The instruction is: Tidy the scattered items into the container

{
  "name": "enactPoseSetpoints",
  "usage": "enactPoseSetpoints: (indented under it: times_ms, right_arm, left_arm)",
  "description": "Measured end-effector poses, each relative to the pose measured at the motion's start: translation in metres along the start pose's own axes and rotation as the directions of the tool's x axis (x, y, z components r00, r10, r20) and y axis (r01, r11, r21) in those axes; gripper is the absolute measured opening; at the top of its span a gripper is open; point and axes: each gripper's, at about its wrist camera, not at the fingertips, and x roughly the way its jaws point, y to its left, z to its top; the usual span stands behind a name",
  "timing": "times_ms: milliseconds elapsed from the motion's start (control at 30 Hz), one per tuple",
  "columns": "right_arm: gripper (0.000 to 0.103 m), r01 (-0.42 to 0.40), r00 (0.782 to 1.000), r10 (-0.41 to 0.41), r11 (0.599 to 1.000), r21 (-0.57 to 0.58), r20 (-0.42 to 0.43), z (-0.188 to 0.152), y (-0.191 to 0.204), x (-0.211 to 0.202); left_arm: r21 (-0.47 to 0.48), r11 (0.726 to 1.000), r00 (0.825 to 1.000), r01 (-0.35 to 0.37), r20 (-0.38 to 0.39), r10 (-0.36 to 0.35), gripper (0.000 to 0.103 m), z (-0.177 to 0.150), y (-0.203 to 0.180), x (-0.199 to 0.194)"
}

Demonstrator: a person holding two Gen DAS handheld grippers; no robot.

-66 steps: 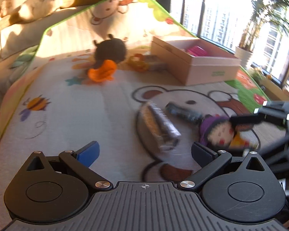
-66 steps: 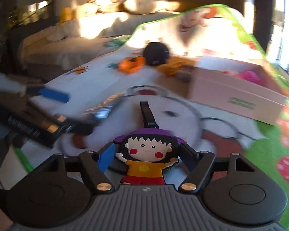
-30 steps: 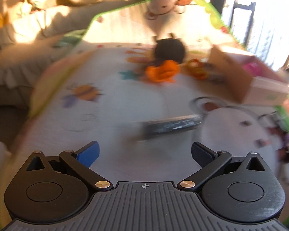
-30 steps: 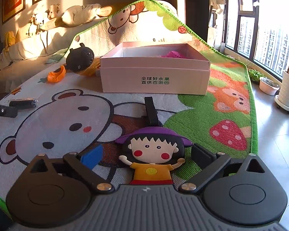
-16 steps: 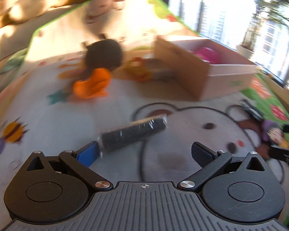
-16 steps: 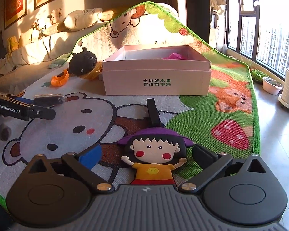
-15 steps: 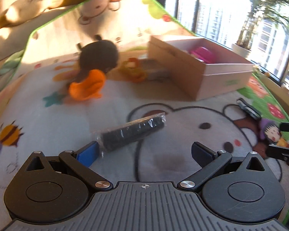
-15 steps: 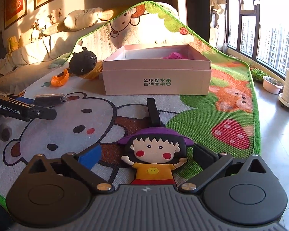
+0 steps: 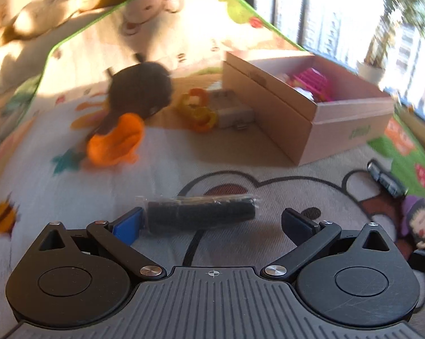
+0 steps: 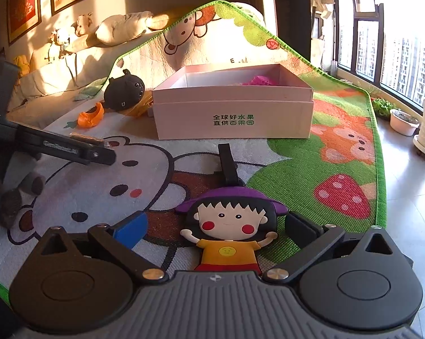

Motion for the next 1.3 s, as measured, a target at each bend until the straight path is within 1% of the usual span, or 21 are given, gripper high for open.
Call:
enactPoseSetpoints:
  times_ms: [133, 300, 400, 433, 467, 533, 600, 700, 833, 1000, 1100, 1200, 1300]
  right_arm:
    - [0.103, 0.0, 1.0, 0.0, 1.0, 0.0, 0.0, 0.0, 0.0, 0.0]
    - [0.103, -0.005, 1.0, 0.005, 1.0, 0.0, 0.002, 0.0, 0.0, -0.001]
    - [0.103, -0.007, 1.0, 0.007, 1.0, -0.001, 0.001, -0.001, 0.0, -0.001]
    - [0.103, -0.007, 1.0, 0.007, 1.0, -0.002, 0.0, -0.001, 0.0, -0.001]
    - [0.103, -0.006, 1.0, 0.006, 1.0, -0.004, -0.002, 0.0, 0.0, -0.001]
    - [0.103, -0.005, 1.0, 0.005, 1.0, -0.007, -0.007, 0.0, 0.0, 0.0]
    - [0.103, -0.003, 1.0, 0.003, 1.0, -0.008, -0.011, 0.0, 0.001, 0.0]
    - [0.103, 0.001, 1.0, -0.002, 1.0, -0.01, -0.013, 0.0, 0.001, 0.001]
    - [0.103, 0.004, 1.0, -0.004, 1.0, -0.016, -0.021, 0.001, 0.001, 0.002]
    - [0.103, 0.014, 0.999, -0.014, 1.0, 0.003, -0.032, 0.005, 0.0, 0.003]
    - [0.103, 0.025, 0.999, -0.025, 1.0, 0.006, -0.048, 0.008, 0.0, 0.005]
    - [0.1, 0.048, 0.997, -0.048, 0.999, -0.016, -0.057, 0.009, 0.004, 0.007]
    - [0.1, 0.051, 0.998, -0.052, 0.998, -0.023, -0.044, 0.006, 0.005, 0.007]
  left_arm:
    - [0.039, 0.999, 0.999, 0.029, 0.019, -0.03, 0.103, 0.004, -0.005, 0.006]
    - [0.014, 0.997, 0.996, 0.081, 0.024, -0.081, 0.103, 0.005, 0.003, 0.008]
    - [0.009, 0.996, 0.995, 0.094, 0.034, -0.094, 0.103, 0.005, 0.005, 0.007]
    - [0.01, 0.995, 0.995, 0.095, 0.036, -0.095, 0.101, 0.005, 0.005, 0.007]
    - [0.016, 0.996, 0.995, 0.086, 0.039, -0.087, 0.091, 0.005, 0.004, 0.006]
    - [0.037, 0.997, 0.996, 0.07, 0.045, -0.072, 0.091, 0.004, 0.002, 0.004]
    - [0.032, 0.996, 0.996, 0.08, 0.043, -0.081, 0.091, 0.002, 0.002, 0.001]
    - [0.027, 0.995, 0.994, 0.096, 0.048, -0.097, 0.091, -0.006, -0.002, -0.013]
    - [0.037, 0.99, 0.989, 0.134, 0.061, -0.136, 0.091, -0.025, -0.012, -0.041]
    - [0.049, 0.982, 0.982, 0.181, 0.04, -0.183, 0.091, -0.054, -0.03, -0.066]
    - [0.08, 0.982, 0.983, 0.17, 0.054, -0.175, 0.091, -0.063, -0.037, -0.074]
    - [0.065, 0.981, 0.981, 0.184, 0.057, -0.187, 0.093, -0.066, -0.036, -0.075]
    - [0.057, 0.98, 0.979, 0.189, 0.062, -0.193, 0.096, -0.066, -0.035, -0.075]
